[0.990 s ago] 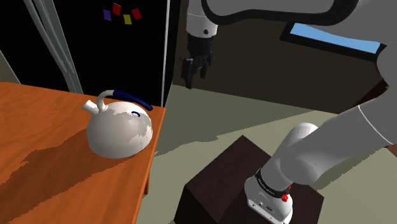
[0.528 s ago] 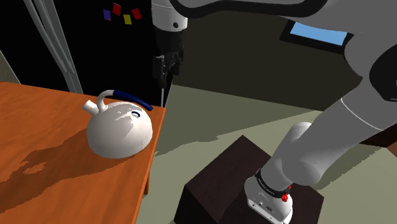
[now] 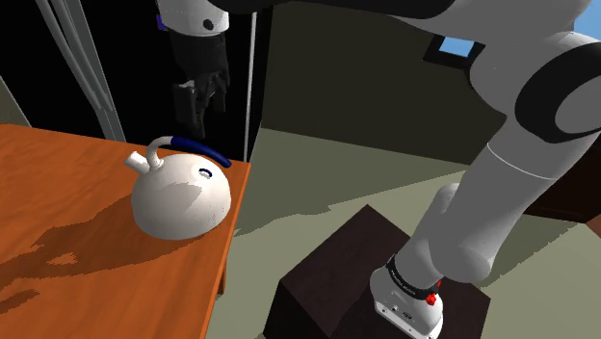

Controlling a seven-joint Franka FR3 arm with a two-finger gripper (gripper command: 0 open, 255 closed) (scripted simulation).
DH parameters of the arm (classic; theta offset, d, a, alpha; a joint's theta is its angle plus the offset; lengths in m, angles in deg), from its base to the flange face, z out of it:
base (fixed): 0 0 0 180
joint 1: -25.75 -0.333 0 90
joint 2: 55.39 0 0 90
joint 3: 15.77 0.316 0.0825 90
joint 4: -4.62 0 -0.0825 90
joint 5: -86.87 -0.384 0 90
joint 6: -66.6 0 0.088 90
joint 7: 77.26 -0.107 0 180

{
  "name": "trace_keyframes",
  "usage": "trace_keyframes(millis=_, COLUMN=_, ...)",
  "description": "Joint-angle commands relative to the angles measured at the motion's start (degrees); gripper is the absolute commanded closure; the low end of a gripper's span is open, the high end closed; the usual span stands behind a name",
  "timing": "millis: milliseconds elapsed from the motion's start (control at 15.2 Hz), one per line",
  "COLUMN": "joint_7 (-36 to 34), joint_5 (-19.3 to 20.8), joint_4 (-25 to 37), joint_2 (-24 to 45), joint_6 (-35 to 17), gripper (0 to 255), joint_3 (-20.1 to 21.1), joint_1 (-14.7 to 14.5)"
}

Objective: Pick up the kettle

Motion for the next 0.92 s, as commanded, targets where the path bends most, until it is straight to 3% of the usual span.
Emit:
trace_keyframes(millis=0, joint_7=0.3, joint_5=1.9, joint_4=4.9, joint_2=3.7, joint_6=1.2, gripper=0, joint_3=1.4, joint_1=-1.6)
trace_keyframes(millis=198, joint_7=0.5, joint_5=4.0, joint_4=9.8, joint_2=7.4, joint_6=2.4, gripper=0, joint_3=2.8, joint_1=-3.8)
trace_keyframes(millis=792, joint_7=0.3, joint_5=3.5, joint_4=2.2, joint_2=6.0, joint_6=-3.9, gripper=0, joint_3=2.6, joint_1=-3.2)
trace_keyframes(millis=858, joint_7=0.4, joint_5=3.5, joint_4=2.1, joint_2=5.9, joint_6=-4.0, gripper=255, joint_3=2.6, joint_1=-3.1)
